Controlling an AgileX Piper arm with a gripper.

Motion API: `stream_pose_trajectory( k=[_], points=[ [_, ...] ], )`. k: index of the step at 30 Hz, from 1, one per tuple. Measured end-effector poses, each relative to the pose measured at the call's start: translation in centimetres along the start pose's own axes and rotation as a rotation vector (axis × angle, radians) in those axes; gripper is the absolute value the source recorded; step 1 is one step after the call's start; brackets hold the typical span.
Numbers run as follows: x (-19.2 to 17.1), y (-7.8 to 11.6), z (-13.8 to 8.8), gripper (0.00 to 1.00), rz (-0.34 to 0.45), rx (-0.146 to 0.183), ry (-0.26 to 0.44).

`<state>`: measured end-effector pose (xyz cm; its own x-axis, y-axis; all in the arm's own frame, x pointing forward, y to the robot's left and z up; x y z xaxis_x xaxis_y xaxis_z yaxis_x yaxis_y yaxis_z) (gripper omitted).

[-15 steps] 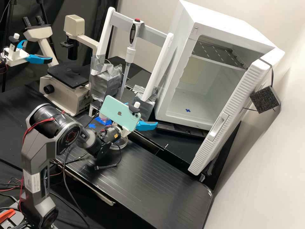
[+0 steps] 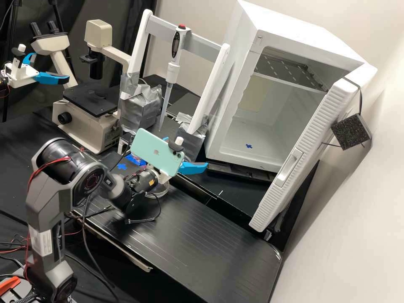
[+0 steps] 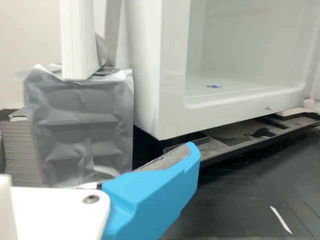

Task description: Open the lid

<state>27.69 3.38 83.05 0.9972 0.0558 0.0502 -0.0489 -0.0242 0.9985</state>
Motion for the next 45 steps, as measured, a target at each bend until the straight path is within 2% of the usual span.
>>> stream_pose_trajectory(
  k=[5,10,14,19,26,30,38,45],
  points=[
    [-3.9,0.9,-0.1,1.00,0.067,0.017,0.070],
    [-8.4,0.7,-0.1,1.00,0.064,0.023,0.092],
    [-10.9,0.5,-0.4,1.00,0.051,-0.005,0.136],
    [-11.5,0.7,-0.2,1.00,-0.009,-0.034,0.180],
    [-11.5,0.3,1.0,1.00,-0.112,-0.061,0.152],
    [-11.9,0.4,1.8,1.00,-0.153,-0.064,0.128],
    [-13.2,1.4,2.3,1.00,-0.168,-0.058,0.085],
    [-13.5,1.4,2.2,1.00,-0.179,-0.066,0.084]
  ],
)
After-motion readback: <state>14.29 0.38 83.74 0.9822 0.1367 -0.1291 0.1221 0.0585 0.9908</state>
